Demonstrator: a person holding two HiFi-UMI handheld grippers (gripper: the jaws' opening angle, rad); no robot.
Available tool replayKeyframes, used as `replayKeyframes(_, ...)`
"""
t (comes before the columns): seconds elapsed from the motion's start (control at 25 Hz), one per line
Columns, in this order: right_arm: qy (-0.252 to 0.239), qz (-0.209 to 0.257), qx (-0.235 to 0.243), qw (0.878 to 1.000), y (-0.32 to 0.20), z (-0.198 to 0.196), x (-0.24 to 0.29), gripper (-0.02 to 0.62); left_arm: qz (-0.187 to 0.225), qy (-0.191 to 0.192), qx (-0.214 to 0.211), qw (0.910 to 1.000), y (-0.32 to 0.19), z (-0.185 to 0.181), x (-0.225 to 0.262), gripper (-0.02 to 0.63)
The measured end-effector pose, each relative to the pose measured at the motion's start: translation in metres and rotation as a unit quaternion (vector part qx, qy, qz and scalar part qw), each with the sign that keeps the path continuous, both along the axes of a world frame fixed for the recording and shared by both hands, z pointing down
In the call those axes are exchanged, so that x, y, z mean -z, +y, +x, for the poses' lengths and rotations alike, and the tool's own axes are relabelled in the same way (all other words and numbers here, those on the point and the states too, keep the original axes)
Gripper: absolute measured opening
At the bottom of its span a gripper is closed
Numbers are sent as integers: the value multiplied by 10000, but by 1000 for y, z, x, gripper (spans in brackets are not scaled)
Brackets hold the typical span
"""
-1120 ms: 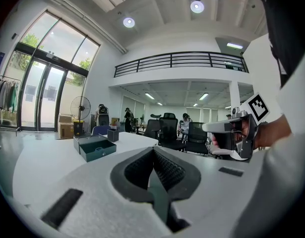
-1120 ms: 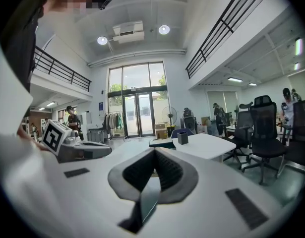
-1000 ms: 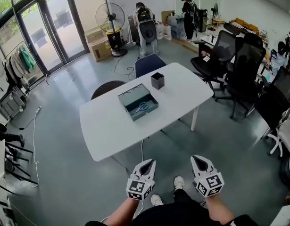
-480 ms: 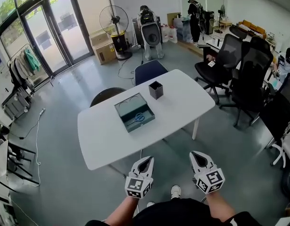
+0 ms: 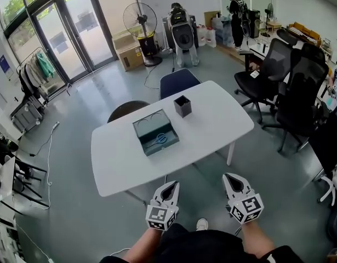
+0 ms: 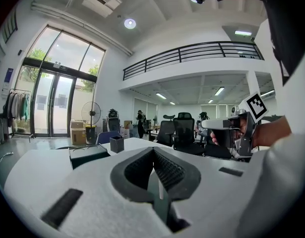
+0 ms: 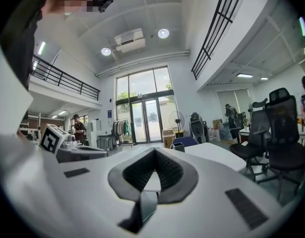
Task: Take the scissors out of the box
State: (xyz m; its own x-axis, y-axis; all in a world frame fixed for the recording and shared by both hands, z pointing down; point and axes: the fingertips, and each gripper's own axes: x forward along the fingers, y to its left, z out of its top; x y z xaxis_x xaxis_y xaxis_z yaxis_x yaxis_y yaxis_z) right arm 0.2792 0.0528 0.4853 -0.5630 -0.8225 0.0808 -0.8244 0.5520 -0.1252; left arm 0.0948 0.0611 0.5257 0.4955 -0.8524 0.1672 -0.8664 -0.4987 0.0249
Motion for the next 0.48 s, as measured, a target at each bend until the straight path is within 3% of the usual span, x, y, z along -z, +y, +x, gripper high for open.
replayKeyframes(0.48,10,-85,344,9994,-62,-24,-14,6,-97,-6,367,9993,-47,-22,-11,8)
